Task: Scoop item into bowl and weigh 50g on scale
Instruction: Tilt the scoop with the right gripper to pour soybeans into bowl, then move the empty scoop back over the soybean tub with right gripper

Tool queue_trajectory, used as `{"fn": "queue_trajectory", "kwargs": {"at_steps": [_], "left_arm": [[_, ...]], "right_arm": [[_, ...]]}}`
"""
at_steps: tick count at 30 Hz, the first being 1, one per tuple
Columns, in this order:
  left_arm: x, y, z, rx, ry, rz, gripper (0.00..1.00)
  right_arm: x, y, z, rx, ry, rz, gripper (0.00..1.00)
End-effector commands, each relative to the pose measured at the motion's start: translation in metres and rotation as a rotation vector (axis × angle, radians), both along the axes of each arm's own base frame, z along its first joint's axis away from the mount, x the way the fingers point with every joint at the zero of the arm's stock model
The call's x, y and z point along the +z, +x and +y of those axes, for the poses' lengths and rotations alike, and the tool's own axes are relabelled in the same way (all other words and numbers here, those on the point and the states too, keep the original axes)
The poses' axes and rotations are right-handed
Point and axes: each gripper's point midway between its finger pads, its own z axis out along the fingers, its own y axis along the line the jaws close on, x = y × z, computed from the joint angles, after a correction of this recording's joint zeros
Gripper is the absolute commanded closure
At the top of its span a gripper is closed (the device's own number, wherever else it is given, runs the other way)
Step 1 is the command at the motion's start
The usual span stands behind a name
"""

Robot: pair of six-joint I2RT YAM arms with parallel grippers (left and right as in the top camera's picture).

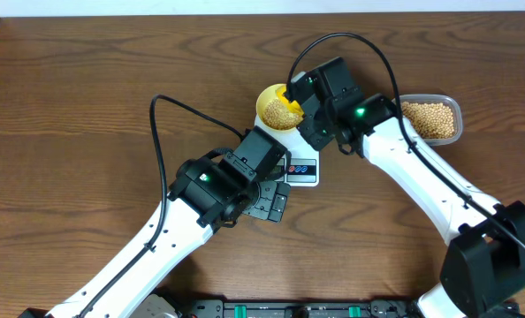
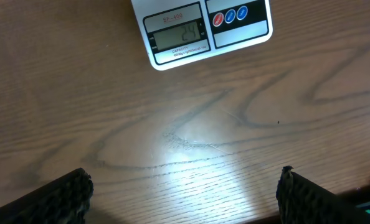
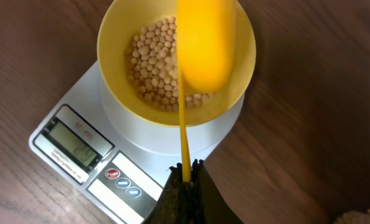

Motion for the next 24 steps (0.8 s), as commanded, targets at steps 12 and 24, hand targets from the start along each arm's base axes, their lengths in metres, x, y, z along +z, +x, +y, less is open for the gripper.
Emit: {"fn": "queue_trajectory", "kwargs": {"at_steps": [12, 24], "left_arm": [[0.003, 0.004, 0.001, -0.002, 0.009, -0.013, 0.03], [0.003, 0.004, 0.001, -0.002, 0.009, -0.013, 0.03]], "right_arm": [[0.012, 0.008, 0.007, 0.01, -0.034, -0.07, 0.99], [0.076, 0.023, 0.0, -0.116, 0.053, -0.087, 0.99]]}}
